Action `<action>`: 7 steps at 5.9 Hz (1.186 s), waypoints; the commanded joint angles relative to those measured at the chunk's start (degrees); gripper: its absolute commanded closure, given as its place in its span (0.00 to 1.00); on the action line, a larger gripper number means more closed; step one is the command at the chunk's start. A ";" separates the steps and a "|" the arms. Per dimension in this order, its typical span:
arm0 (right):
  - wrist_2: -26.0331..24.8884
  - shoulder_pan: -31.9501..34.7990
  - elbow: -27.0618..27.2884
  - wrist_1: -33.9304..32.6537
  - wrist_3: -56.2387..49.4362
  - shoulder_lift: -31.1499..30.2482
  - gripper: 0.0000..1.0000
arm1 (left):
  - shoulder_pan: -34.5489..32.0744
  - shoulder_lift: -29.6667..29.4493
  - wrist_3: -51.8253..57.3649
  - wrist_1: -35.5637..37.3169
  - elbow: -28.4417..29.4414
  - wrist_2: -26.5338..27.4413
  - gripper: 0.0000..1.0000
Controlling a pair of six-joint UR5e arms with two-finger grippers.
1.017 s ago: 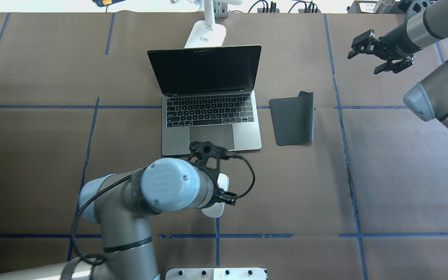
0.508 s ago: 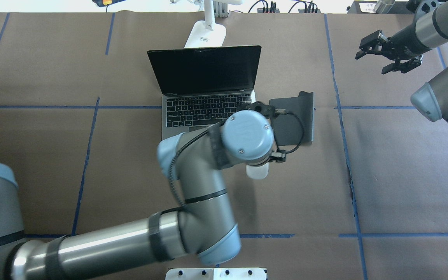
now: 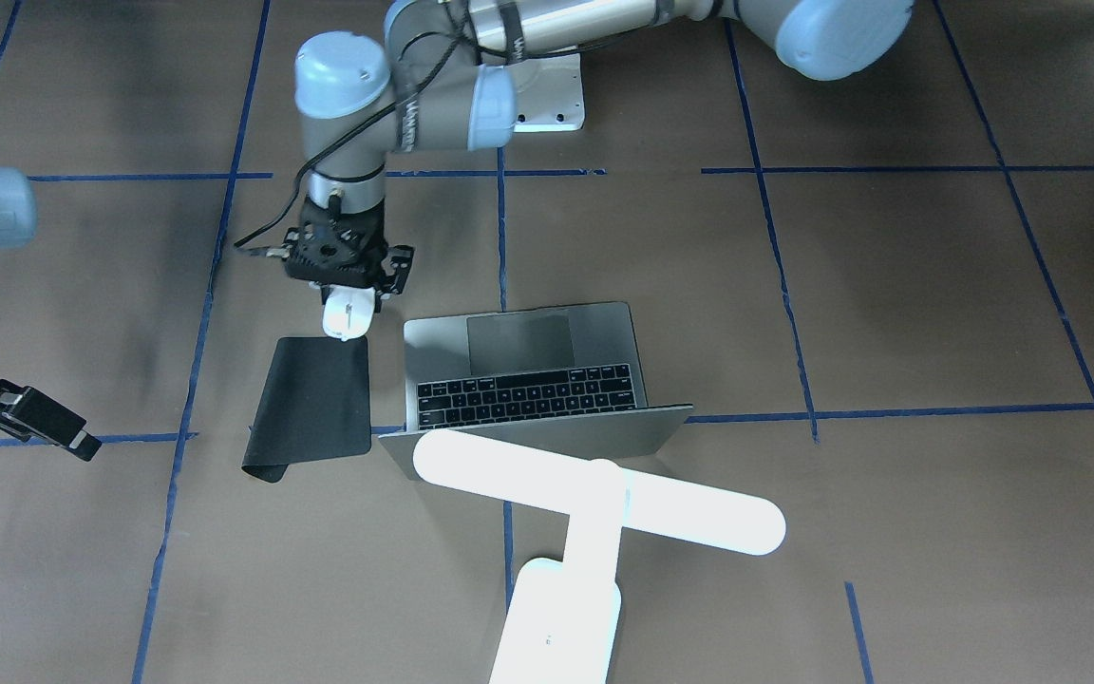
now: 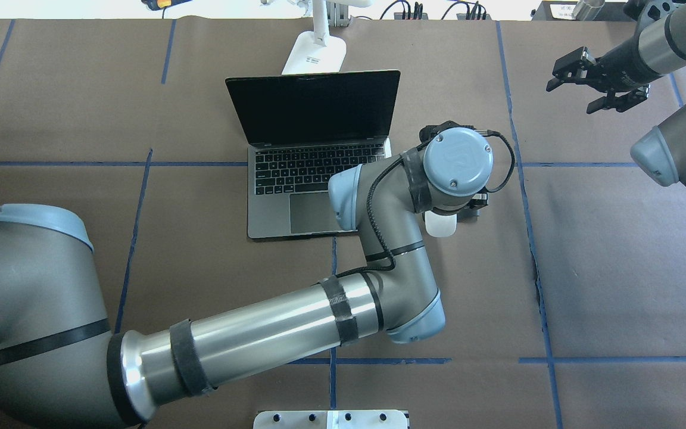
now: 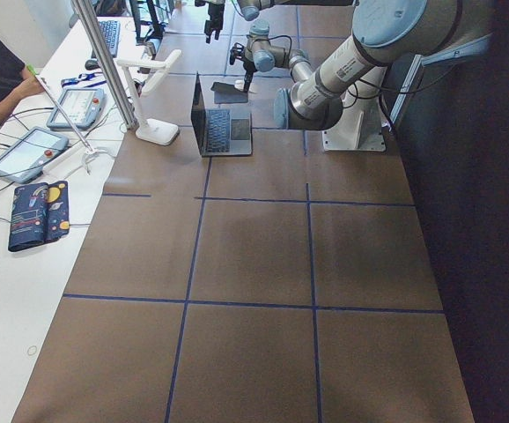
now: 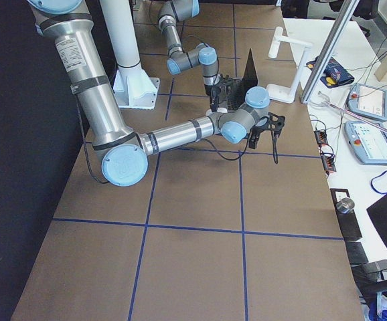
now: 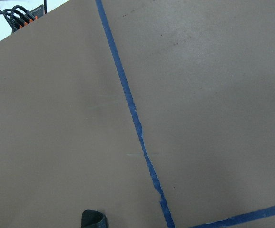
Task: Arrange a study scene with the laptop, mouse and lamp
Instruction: 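Carry the white mouse with the left gripper over the mouse pad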
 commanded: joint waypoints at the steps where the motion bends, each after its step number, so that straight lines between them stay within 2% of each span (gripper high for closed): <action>1: 0.33 -0.08 -0.01 0.06 -0.02 -0.04 0.00 | -0.45 -9.25 -2.56 -6.78 16.70 1.82 0.97; 3: 0.42 -0.08 0.16 0.15 -0.02 -0.13 0.00 | -0.45 -9.93 -3.72 -11.53 21.28 4.72 0.94; 5: 0.42 -0.08 0.95 0.06 0.07 -0.13 0.00 | -0.45 -10.02 -4.94 -14.52 23.31 5.52 0.65; 7: 0.42 -0.08 2.88 -0.11 0.51 -1.00 0.00 | -0.62 -9.94 -4.86 -15.85 23.67 5.52 0.24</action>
